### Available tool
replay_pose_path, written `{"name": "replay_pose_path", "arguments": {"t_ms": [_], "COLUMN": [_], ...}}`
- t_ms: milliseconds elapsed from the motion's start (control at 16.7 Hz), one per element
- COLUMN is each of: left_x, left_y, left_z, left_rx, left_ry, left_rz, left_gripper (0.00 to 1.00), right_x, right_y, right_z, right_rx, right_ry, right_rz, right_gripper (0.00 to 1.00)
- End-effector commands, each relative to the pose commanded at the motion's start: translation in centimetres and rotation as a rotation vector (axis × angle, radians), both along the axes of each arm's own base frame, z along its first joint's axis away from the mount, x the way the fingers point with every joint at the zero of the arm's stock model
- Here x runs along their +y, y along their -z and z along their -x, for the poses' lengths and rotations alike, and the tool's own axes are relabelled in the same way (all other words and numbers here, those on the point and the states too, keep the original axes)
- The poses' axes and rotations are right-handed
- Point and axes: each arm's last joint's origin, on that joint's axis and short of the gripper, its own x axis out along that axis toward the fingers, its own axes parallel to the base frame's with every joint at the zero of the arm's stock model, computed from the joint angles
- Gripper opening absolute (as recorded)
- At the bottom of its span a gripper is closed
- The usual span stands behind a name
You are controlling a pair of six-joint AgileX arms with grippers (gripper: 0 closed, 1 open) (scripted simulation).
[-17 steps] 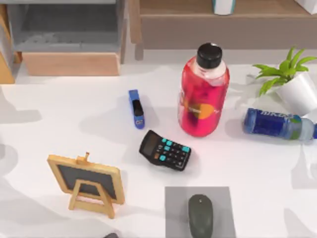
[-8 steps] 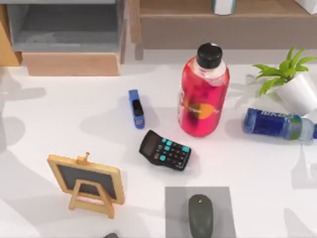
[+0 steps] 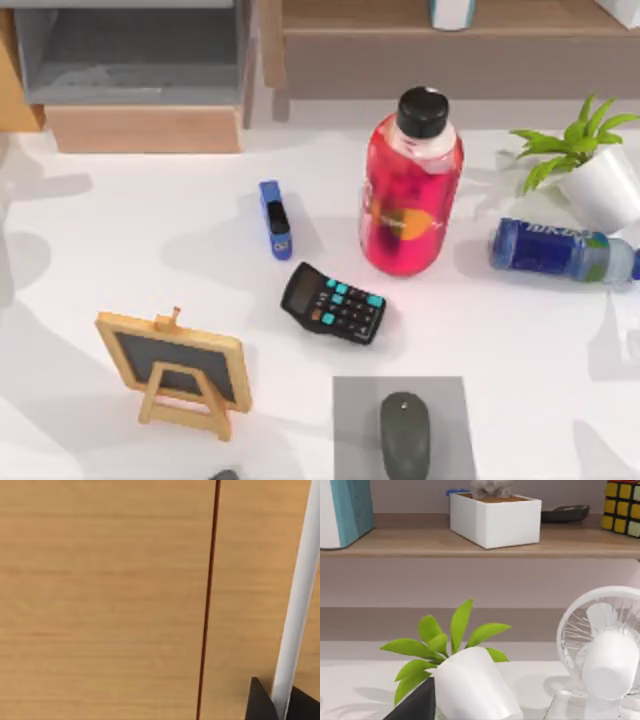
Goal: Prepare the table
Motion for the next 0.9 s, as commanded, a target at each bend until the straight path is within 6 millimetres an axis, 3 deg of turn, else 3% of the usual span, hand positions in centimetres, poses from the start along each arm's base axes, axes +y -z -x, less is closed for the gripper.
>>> {"name": "replay_pose_path", "arguments": {"t_ms": [600, 900], "left_x": [0.00, 0.00], "left_y": [0.00, 0.00], "left_z": [0.00, 0.00], "left_rx": [0.000, 0.000], "left_ry": [0.000, 0.000], "left_rz": [0.000, 0.000], "left_gripper": [0.98, 1.00], "right_x": [0.00, 0.00], "right_y": [0.00, 0.00], "right_z": [0.00, 0.00], "right_rx": [0.000, 0.000], "right_ry": [0.000, 0.000], "right_rz": [0.000, 0.000], "right_gripper": [1.00, 1.00]}}
